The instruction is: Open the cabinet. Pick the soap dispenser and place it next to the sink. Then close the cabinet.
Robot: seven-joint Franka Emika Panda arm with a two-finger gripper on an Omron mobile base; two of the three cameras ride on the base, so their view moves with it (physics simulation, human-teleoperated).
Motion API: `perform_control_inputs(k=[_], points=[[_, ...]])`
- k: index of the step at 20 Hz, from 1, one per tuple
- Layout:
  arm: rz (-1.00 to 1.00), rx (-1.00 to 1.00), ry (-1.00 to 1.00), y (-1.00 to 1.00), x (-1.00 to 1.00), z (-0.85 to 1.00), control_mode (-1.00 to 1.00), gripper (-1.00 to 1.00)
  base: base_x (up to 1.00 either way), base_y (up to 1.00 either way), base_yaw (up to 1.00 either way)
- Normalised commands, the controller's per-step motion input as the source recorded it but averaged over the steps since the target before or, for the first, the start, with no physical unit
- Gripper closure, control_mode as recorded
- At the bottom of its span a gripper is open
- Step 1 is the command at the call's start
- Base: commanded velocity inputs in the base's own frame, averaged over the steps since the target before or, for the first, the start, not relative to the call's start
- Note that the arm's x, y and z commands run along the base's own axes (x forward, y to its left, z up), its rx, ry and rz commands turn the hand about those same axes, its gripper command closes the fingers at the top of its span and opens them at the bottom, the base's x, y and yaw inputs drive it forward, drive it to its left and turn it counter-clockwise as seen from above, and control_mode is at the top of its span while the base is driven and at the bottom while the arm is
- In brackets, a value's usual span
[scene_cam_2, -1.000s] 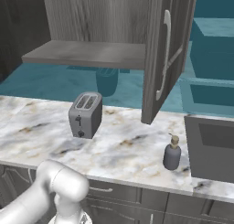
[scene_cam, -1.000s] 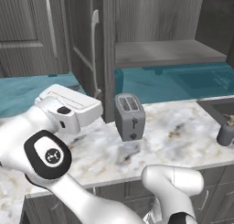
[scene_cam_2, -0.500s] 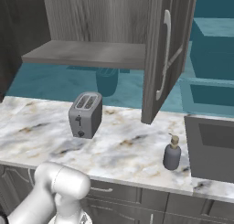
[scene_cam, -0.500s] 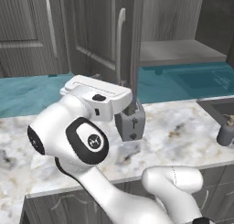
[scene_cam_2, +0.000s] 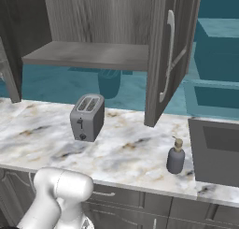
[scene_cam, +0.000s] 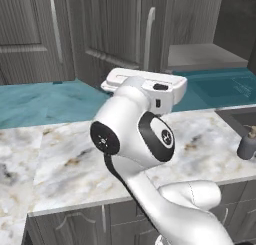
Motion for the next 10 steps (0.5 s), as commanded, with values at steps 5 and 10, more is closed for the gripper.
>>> perform_control_inputs(k=[5,10], points=[[0.18,0.0,0.02,-0.64,0.13,0.14,-1.0,-1.0,0.0,0.0,0.0],[0.08,0.0,0.04,-0.22,0.56,0.0,-1.0,-1.0,0.0,0.0,0.0]])
